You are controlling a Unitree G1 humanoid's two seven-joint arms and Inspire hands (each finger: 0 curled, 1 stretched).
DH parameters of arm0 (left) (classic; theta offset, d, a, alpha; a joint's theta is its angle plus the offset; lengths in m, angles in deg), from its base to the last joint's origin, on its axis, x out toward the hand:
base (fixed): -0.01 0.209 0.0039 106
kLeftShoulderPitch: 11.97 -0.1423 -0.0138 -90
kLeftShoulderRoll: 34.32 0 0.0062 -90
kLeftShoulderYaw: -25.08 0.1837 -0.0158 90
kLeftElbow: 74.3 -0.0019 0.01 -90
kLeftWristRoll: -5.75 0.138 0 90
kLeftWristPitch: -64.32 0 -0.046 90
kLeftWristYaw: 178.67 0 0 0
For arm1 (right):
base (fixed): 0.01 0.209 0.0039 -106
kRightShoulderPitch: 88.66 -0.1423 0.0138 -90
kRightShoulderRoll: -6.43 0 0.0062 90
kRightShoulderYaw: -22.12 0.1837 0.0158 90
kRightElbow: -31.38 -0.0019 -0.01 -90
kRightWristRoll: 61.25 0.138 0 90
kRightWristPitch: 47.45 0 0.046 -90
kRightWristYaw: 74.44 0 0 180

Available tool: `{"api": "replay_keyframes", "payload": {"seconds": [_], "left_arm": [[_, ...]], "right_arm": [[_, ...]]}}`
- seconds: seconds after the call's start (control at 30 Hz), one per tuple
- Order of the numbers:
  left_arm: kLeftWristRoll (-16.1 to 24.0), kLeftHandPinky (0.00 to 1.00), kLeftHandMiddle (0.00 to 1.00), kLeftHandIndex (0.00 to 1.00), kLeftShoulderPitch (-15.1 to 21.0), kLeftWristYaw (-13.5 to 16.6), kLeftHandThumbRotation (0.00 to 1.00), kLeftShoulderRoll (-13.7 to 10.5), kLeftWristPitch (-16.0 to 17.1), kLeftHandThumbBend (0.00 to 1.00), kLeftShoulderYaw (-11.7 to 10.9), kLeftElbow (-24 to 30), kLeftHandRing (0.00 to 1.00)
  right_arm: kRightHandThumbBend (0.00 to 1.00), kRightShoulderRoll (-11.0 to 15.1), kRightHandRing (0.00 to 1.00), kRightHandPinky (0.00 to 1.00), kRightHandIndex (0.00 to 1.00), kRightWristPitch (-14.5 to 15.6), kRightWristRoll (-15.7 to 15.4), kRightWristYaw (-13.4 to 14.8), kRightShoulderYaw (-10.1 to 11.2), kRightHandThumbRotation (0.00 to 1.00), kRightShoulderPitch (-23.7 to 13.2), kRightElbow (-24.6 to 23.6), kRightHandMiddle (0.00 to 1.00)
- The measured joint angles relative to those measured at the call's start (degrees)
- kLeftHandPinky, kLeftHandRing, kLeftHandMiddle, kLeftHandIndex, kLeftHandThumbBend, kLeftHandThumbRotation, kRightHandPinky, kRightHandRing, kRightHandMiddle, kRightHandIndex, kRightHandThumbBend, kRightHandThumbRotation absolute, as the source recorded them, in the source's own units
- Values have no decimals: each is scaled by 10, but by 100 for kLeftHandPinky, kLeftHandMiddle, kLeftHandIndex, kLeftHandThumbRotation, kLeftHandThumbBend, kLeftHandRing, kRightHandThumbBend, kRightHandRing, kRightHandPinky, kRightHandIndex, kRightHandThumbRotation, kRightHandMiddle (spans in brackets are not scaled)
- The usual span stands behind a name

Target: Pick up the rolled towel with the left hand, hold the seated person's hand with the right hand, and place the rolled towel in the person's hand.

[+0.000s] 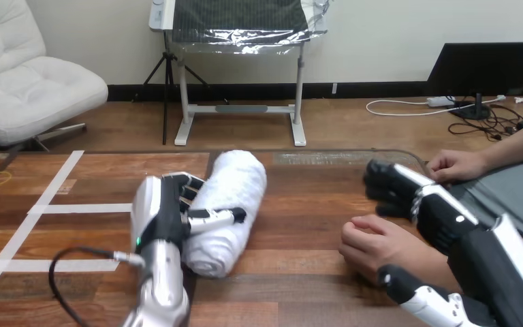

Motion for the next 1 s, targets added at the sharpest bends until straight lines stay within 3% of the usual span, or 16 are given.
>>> {"api": "replay_keyframes", "payload": {"seconds": [0.17, 0.57, 1.0], "left_arm": [[-12, 26, 38, 40, -42, -9, 0, 2, 10, 62, 0, 52, 32], [-63, 25, 38, 39, -138, -37, 0, 4, 28, 55, 0, 161, 31], [-111, 24, 37, 39, -236, -59, 0, 4, 37, 52, 0, 266, 30]], "right_arm": [[80, 13, 81, 70, 86, 8, -11, 0, 6, 66, -12, 17, 86], [81, 56, 88, 78, 90, 31, -41, 0, 12, 69, -44, 60, 90], [86, 105, 89, 79, 91, 50, -68, -1, 15, 70, -80, 112, 91]]}}
